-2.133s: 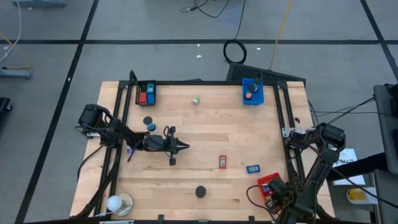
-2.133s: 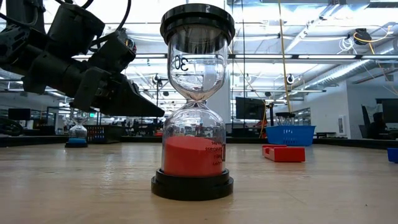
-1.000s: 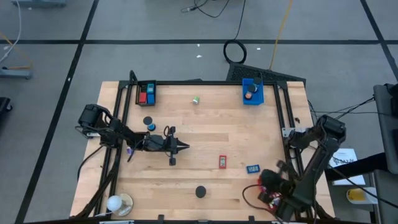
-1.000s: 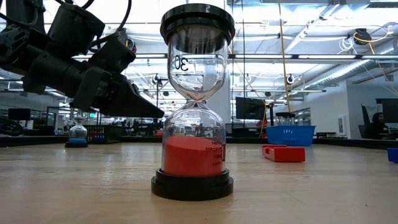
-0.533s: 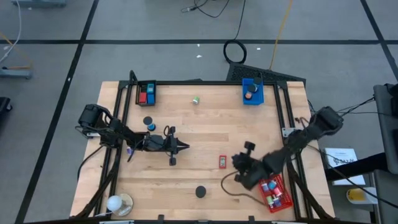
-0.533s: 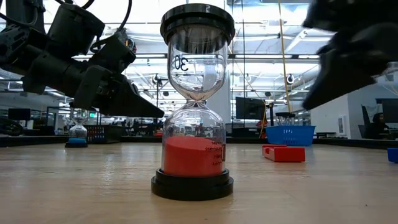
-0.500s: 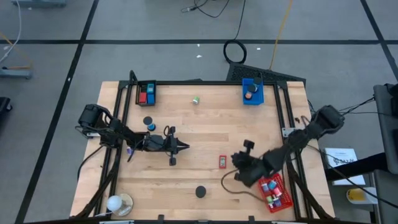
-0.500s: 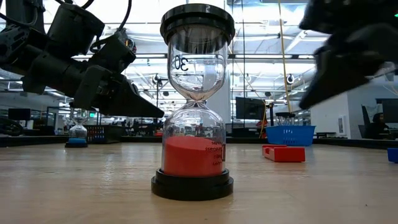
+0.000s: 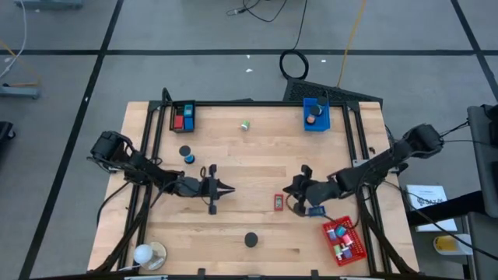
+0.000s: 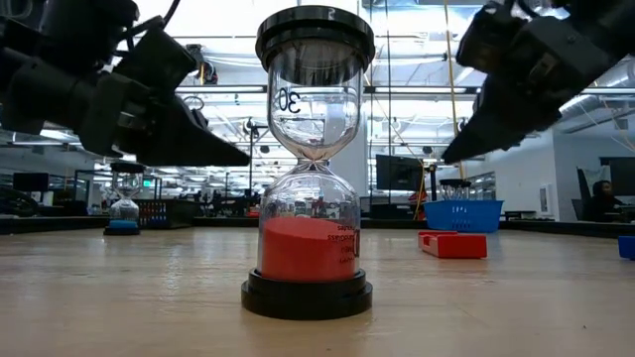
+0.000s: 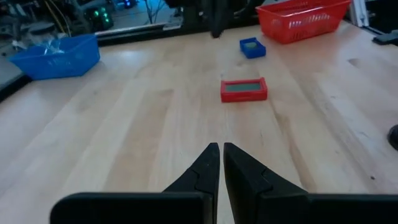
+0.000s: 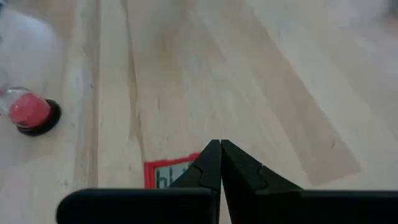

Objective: Pick & Place Office items
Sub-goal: Put the red digital timer into the black basket

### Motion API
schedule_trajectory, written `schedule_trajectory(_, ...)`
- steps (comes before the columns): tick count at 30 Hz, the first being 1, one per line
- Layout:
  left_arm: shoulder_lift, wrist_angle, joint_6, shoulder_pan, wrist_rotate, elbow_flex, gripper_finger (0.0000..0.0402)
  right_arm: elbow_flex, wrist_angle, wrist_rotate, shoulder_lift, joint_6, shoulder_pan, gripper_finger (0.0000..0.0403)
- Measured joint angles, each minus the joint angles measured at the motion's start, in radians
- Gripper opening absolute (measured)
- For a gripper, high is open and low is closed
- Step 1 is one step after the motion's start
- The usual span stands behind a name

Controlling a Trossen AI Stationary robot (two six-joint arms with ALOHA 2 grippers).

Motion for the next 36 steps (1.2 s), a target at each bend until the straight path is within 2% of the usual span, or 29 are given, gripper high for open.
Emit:
schedule_trajectory(6, 0.0, -0.04, -0.061, 0.0, -0.051, 0.0, 0.0031, 0.139, -0.15, 0.005, 0.124, 0.148, 0.045, 0.0006)
schedule_trajectory(9, 0.0, -0.048, -0.064, 0.0, -0.053, 0.0, 0.003, 0.207, -0.233, 0.025, 0.198, 0.218, 0.071, 0.0027)
schedule_trajectory(15, 0.0, -0.061, -0.063, 0.001, -0.053, 0.0, 0.0031, 0.278, -0.312, 0.056, 0.289, 0.332, 0.099, 0.0115)
schedule_trajectory(21, 0.0, -0.062, -0.069, 0.002, -0.053, 0.0, 0.003, 0.28, -0.329, 0.056, 0.304, 0.408, 0.12, 0.0215)
schedule_trajectory(25, 0.0, -0.062, -0.075, 0.002, -0.053, 0.0, 0.0031, 0.28, -0.326, 0.097, 0.304, 0.419, 0.127, 0.0261)
schedule_trajectory(29, 0.0, -0.061, -0.079, 0.002, -0.053, 0.0, 0.0031, 0.28, -0.323, 0.134, 0.316, 0.43, 0.126, 0.0283)
schedule_trajectory(36, 0.0, -0.061, -0.08, 0.002, -0.053, 0.0, 0.0031, 0.28, -0.317, 0.143, 0.362, 0.451, 0.126, 0.0288)
